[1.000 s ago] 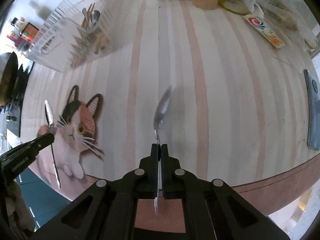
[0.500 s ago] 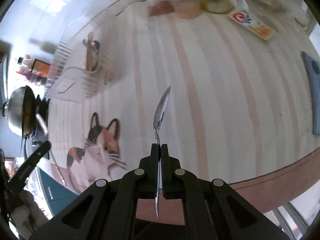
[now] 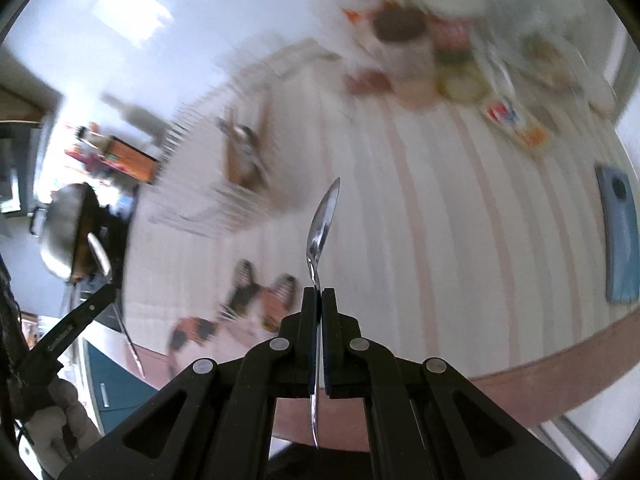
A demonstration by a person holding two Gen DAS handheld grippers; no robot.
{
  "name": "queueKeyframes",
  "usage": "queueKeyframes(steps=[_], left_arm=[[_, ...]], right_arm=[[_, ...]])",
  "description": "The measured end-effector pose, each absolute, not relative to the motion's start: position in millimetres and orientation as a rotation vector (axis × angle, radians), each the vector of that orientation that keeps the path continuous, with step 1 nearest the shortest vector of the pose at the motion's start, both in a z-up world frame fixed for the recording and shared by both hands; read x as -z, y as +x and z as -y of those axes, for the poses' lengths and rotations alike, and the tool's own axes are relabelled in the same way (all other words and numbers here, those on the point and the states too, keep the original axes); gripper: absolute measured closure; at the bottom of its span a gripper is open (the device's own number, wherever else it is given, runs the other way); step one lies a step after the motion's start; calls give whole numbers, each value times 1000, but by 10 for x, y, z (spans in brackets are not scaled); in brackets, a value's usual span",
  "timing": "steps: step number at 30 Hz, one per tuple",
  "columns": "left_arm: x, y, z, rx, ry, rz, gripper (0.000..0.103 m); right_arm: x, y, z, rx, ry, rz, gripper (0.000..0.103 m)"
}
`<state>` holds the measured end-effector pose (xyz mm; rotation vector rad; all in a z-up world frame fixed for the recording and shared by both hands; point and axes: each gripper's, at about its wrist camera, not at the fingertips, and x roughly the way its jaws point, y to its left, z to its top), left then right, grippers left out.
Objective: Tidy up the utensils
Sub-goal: 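Lower both spoons into the basket and open both tools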
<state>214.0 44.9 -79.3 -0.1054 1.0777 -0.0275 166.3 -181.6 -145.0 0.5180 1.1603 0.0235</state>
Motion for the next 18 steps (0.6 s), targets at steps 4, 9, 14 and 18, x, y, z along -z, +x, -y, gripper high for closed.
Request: queueKeyframes(steps=[4,9,14,18], left_arm=[[495,2392,-310,75,-91,-1029,99],[325,2841,-48,126,-45,-1008,99],[430,3304,120,156,-24,-1048,99],[743,3671,110,167,-55,-1136,99]], right_arm=[[1165,1996,1661,-83,499,-1095,101],[948,2545,1531,-108,454,-1045,101],[888,3123,1472,-110,434,-1040,101],[1039,3475,1440,-111,428,-1073,101]])
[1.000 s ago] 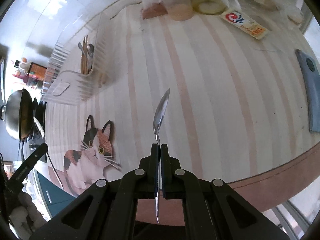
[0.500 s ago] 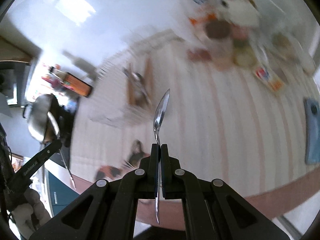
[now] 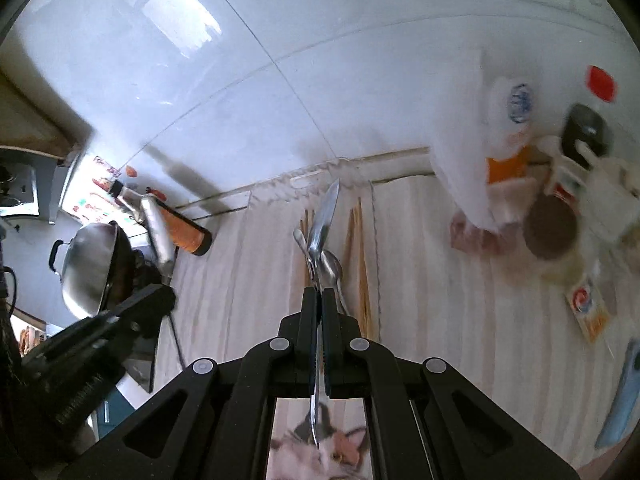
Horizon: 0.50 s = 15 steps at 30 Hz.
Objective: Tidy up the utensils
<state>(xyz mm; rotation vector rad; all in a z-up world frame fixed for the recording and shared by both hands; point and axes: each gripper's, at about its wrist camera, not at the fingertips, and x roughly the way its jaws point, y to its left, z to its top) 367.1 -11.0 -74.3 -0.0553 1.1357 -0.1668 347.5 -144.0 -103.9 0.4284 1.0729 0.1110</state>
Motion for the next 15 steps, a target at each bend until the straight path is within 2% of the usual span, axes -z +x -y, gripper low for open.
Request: queueKeyframes(steps=[8,11,12,13,14,15], left_arm=[[1169,4002,-45,174,-135,-1261,98],[1167,3968,-62,135,-87,-1254,93],[1152,3927,-73,103,-54,-1237,87],[1140,3900,-83,80,-30,-1226,75],[1130,3866,-92,62,-7,-1214,66],[1108,3817,-110,41,19,-1191,47]], right_arm=[[1623,3925,1315,-141,396,-1204,101],[1757,3927,1304,-135,390,-1245,96],[1758,3904,1294,-122,374,-1245,87],[1743,3879,1278,-107,350,-1238,74],[1730,3852,1261,-96,330,-1232,69],[1702,3802,1241,-79,299,-1222,64]])
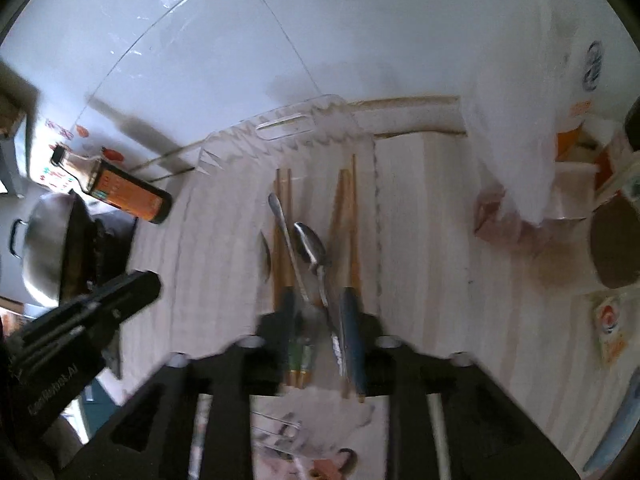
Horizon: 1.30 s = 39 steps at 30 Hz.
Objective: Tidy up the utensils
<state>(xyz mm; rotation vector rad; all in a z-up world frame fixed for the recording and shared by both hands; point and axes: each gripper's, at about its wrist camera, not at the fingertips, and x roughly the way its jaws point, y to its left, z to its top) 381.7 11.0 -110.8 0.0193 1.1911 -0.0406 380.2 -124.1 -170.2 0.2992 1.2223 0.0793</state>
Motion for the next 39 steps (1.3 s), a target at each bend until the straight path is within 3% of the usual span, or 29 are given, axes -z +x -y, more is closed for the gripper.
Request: queueKeyframes(steps=[1,6,7,8,10,13,24,39], left_arm=[[1079,3756,-131,19,47,-1160,34],[998,3485,-269,-42,118,-1062,19],[996,3449,-315,-41,112,-1055,5],[992,3409,-345,-39,108,-1048,0],[990,3320,-405,-36,109,-1039,0],[980,3197,-484,-25,107,-1037,0],[711,2664,-650,7,98,-986,0],[-299,1387,-678,16,62,-792,0]], right_arm=[[1667,3750,1227,-52,266,-1210,63],[1477,3415,1178,90,135,-1138,44],[1450,3356,1174,110,122,-1128,37],[1419,3286,1165,130,106,-1119,33],[1372,3151,1121,171,71,-1097,10],[1317,2977,1044,213,57,-1079,1],[995,2325,827,317,60,-994,0],[-84,1007,634,294,63,-769,0]])
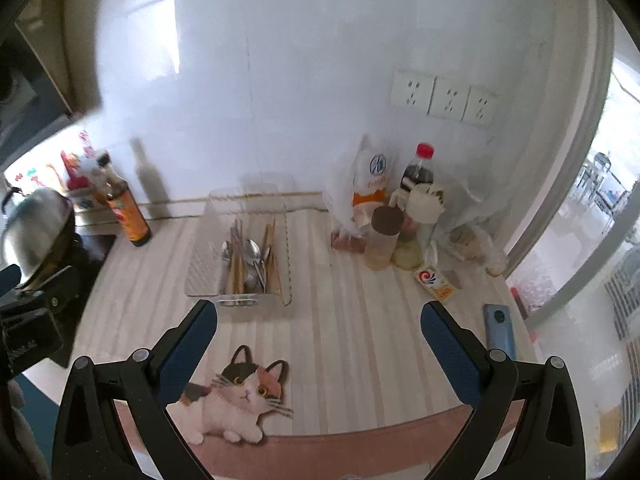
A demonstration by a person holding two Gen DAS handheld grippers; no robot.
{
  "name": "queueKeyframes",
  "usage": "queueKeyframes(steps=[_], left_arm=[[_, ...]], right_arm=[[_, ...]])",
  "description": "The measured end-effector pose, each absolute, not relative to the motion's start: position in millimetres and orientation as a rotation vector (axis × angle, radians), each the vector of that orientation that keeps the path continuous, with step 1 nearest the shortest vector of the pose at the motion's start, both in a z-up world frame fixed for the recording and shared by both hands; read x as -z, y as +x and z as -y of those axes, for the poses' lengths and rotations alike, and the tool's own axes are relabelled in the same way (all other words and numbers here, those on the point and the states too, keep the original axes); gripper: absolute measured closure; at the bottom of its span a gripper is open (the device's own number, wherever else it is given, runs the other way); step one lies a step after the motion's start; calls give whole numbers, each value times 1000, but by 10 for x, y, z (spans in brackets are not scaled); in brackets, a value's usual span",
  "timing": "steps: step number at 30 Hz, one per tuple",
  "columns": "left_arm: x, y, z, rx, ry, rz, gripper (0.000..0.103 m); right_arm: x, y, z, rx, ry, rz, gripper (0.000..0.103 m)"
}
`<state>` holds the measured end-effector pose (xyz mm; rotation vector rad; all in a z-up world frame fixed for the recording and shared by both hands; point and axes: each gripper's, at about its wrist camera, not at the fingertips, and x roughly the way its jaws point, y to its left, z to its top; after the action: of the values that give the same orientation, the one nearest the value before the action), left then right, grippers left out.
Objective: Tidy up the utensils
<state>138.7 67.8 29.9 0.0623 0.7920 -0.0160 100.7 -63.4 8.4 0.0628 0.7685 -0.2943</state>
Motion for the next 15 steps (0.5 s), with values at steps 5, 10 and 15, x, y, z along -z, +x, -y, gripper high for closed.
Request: queueKeyframes(steps=[5,10,15], left_arm=[[-551,1024,-693,19,45,-742,0],[-691,752,-674,13,55,-718,0],[-735,612,-669,9,35,-739,0]], right_arm=[[-403,550,561,291,42,-699,0],[-596,233,526,276,42,-667,0],[-693,49,486,270,37,-660,0]])
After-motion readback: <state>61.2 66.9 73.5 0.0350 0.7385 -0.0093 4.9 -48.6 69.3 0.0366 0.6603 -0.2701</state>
